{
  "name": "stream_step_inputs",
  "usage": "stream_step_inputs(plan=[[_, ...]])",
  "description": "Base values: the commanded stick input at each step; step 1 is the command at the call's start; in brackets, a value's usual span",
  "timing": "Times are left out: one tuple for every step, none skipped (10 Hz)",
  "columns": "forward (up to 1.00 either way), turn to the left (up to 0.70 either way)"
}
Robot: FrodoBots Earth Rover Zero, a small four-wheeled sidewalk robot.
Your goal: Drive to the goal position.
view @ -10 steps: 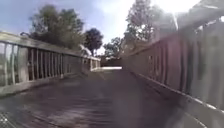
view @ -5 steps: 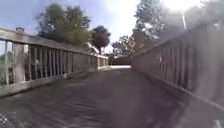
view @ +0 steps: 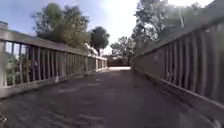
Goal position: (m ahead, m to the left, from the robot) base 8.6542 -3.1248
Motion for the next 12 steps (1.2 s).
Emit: stream_step_inputs(plan=[[0.7,0.0],[0.7,0.0],[0.7,0.0],[0.7,0.0],[0.7,0.0],[0.7,0.0],[0.7,0.0],[0.7,0.0],[0.7,0.0],[0.7,0.0],[0.7,0.0],[0.7,0.0]])
